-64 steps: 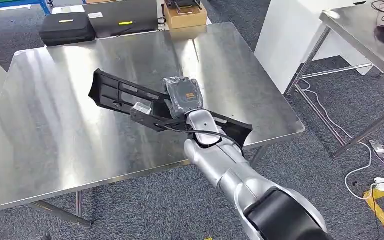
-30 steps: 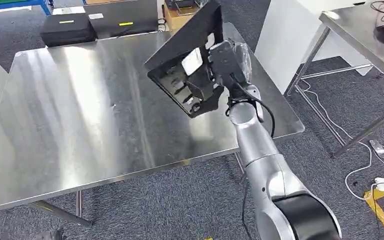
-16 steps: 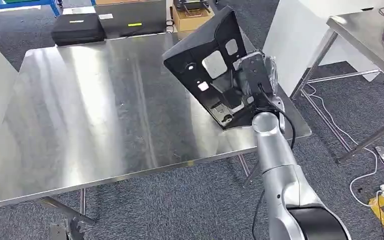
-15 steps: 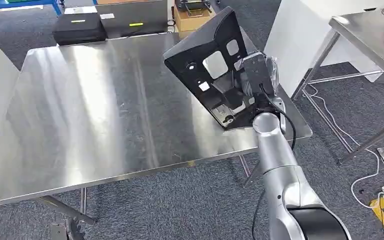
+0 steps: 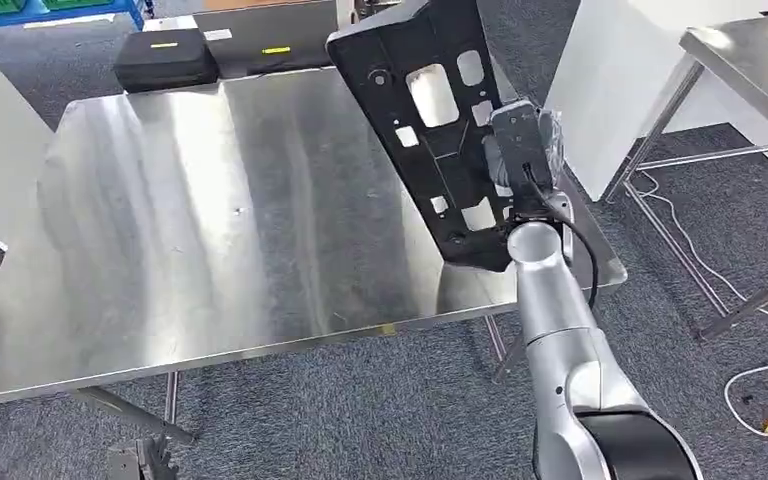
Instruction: Take the parts from the cabinet and place them on the table.
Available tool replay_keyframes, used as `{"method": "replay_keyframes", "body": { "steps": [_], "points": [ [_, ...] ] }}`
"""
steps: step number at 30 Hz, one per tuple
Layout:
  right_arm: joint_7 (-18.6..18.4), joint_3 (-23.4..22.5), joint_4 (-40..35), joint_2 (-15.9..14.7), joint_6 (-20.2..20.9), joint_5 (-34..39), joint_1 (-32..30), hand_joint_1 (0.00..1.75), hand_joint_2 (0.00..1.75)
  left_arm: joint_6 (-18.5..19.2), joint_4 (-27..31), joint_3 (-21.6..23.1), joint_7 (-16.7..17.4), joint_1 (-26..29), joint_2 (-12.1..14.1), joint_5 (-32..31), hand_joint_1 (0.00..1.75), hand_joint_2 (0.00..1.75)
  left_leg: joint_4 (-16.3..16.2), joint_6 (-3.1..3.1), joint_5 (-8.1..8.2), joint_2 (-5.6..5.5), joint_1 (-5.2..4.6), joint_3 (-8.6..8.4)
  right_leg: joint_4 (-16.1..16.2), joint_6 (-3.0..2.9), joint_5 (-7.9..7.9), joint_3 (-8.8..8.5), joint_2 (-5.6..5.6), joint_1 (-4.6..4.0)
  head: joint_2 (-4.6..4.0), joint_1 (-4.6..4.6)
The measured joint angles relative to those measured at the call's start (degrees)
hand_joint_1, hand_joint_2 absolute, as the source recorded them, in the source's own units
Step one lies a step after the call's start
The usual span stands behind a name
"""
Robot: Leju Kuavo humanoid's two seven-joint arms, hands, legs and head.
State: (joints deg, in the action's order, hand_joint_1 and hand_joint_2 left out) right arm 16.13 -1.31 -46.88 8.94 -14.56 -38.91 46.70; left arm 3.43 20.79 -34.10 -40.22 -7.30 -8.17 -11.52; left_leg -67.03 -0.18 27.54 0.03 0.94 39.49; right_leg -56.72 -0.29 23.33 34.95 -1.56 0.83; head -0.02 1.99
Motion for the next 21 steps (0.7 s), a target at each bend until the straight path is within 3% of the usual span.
{"method": "replay_keyframes", "body": {
  "steps": [1, 2, 3, 6, 7, 8, 9, 11, 12, 13, 14, 16, 17, 18, 19, 21],
  "points": [
    [0.00, -0.13, 0.00, -0.11, -0.15, 0.00, 0.01, 1.75, 1.75, -0.02, -0.04, 0.15, 0.00, -0.14, 0.00, 0.00, 0.00, 0.00, 5.04, 0.40, -2.60, 0.74, -0.08, -2.40, 0.00, 0.04, 0.08, -0.19, -0.27, -0.12, 0.00, 0.00],
    [0.00, -0.22, 0.00, -0.17, -0.22, 0.00, 0.01, 1.75, 1.75, -0.02, -0.11, 0.28, 0.00, -0.34, 0.04, 0.00, 0.00, 0.00, 8.85, 0.95, -3.49, 2.55, -0.35, -4.16, 0.01, 0.16, 0.16, -0.27, -0.50, -0.23, 0.00, 0.00],
    [0.00, -0.37, 0.00, -0.35, -0.28, 0.00, 0.01, 1.75, 1.75, -0.09, -0.22, 0.37, 0.00, -0.66, 0.09, 0.00, 0.00, 0.00, 9.38, 1.09, -3.02, 2.63, -0.82, -4.41, -0.12, 0.41, 0.30, -0.11, -0.73, -0.90, 0.00, -0.04],
    [0.00, -0.74, 0.02, -0.55, -0.59, -0.02, -0.19, 1.75, 1.75, -0.11, -0.55, 0.63, 0.00, -0.79, 0.11, 0.07, 0.00, 0.00, 9.33, 1.84, -3.07, 1.25, -1.13, -4.11, 0.23, 1.18, 0.30, -0.36, -1.77, -0.64, 0.00, -0.15],
    [0.00, -0.79, 0.00, -0.55, -0.81, -0.07, -0.13, 1.75, 1.75, -0.15, -0.61, 0.68, 0.00, -0.80, 0.13, 0.18, 0.00, 0.00, 10.12, 2.43, -3.57, 0.78, -0.91, -4.63, 0.32, 1.66, 0.45, -0.73, -2.10, -1.15, 0.00, -0.11],
    [0.00, -0.92, 0.02, -0.83, -0.94, -0.15, -0.21, 1.75, 1.75, -0.15, -0.66, 0.74, -0.02, -0.74, 0.02, 0.17, 0.00, 0.00, 10.63, 2.77, -3.92, 0.62, -0.49, -5.21, -0.69, 1.80, 1.08, 0.03, -1.29, -0.78, 0.00, -0.31],
    [-0.04, -1.03, 0.04, -0.96, -1.07, -0.28, -0.19, 1.75, 1.75, -0.15, -0.68, 0.76, -0.04, -0.89, 0.04, 0.18, 0.00, 0.00, 10.79, 3.27, -4.17, 0.17, -0.42, -5.26, -3.94, 1.43, 2.90, 1.27, 0.09, -0.75, 0.00, -0.35],
    [-0.13, -1.14, 0.33, -1.42, -1.38, -0.44, -0.42, 1.75, 1.75, -0.17, -0.83, 0.76, -0.04, -1.01, 0.13, 0.24, 0.00, 0.00, 10.81, 3.33, -4.15, -0.79, -0.44, -5.19, -13.28, 1.11, 6.45, 5.82, 0.94, -0.42, 0.00, -0.59],
    [-0.15, -1.20, 0.46, -1.62, -1.46, -0.59, -0.66, 1.75, 1.75, -0.17, -0.96, 0.79, -0.04, -1.00, 0.13, 0.24, 0.00, 0.00, 10.78, 3.33, -4.15, -1.40, -0.44, -5.14, -17.07, 1.26, 7.59, 7.73, 1.12, -0.42, 0.00, -0.63],
    [-0.35, -1.27, 0.66, -1.79, -1.68, -0.77, -0.98, 1.75, 1.75, -0.15, -1.12, 0.79, -0.02, -0.95, 0.11, 0.35, 0.00, 0.00, 10.77, 3.32, -4.14, -2.00, -0.45, -5.14, -18.45, 1.62, 7.58, 8.54, 1.19, -0.38, 0.00, -0.63],
    [-0.43, -1.27, 0.79, -1.88, -1.96, -0.94, -1.02, 1.75, 1.75, -0.18, -1.27, 0.81, 0.00, -0.94, 0.09, 0.46, 0.00, 0.00, 10.72, 3.30, -4.13, -2.61, -0.45, -5.17, -16.65, 2.12, 6.51, 7.85, 1.26, -0.28, 0.00, -0.68],
    [-0.79, -1.27, 0.87, -2.16, -2.10, -1.20, -0.56, 1.75, 1.75, -0.18, -1.42, 0.81, 0.00, -0.96, 0.09, 0.59, 0.00, 0.00, 10.38, 2.99, -3.93, -3.71, -0.40, -5.25, -6.64, 3.24, 2.27, 2.94, 1.85, 0.02, 0.00, -0.74],
    [-0.90, -1.31, 0.98, -2.34, -2.14, -1.20, -0.44, 1.75, 1.75, -0.17, -1.44, 0.83, 0.00, -0.96, 0.07, 0.59, 0.00, 0.00, 10.11, 2.69, -3.72, -4.17, -0.40, -5.12, -1.58, 3.57, 0.52, 0.54, 3.27, 0.42, 0.00, -0.76],
    [-0.92, -1.38, 1.18, -2.58, -2.36, -1.33, -0.31, 1.75, 1.75, -0.17, -1.44, 0.83, 0.00, -0.98, 0.11, 0.66, 0.00, 0.00, 9.63, 2.27, -3.43, -4.48, -0.77, -4.80, -0.43, 3.13, 0.69, -0.43, 4.37, 0.44, 0.00, -0.70],
    [-0.92, -1.38, 1.49, -2.53, -2.71, -1.88, -0.08, 1.75, 1.75, -0.26, -1.46, 0.83, 0.00, -0.96, 0.13, 0.77, 0.00, 0.00, 9.61, 2.00, -3.42, -4.75, -0.69, -4.58, -0.26, 2.65, 0.54, -0.15, 3.46, 0.30, 0.00, -0.59],
    [-1.60, -1.40, 2.19, -2.60, -4.18, -3.50, 0.46, 1.75, 1.75, -0.37, -1.57, 0.87, 0.00, -0.93, 0.13, 1.12, 0.00, 0.00, 9.86, 1.24, -3.53, -5.18, -0.28, -4.45, -0.46, 1.76, 0.66, -0.11, 3.04, -0.19, 0.00, -0.61]
  ]
}}
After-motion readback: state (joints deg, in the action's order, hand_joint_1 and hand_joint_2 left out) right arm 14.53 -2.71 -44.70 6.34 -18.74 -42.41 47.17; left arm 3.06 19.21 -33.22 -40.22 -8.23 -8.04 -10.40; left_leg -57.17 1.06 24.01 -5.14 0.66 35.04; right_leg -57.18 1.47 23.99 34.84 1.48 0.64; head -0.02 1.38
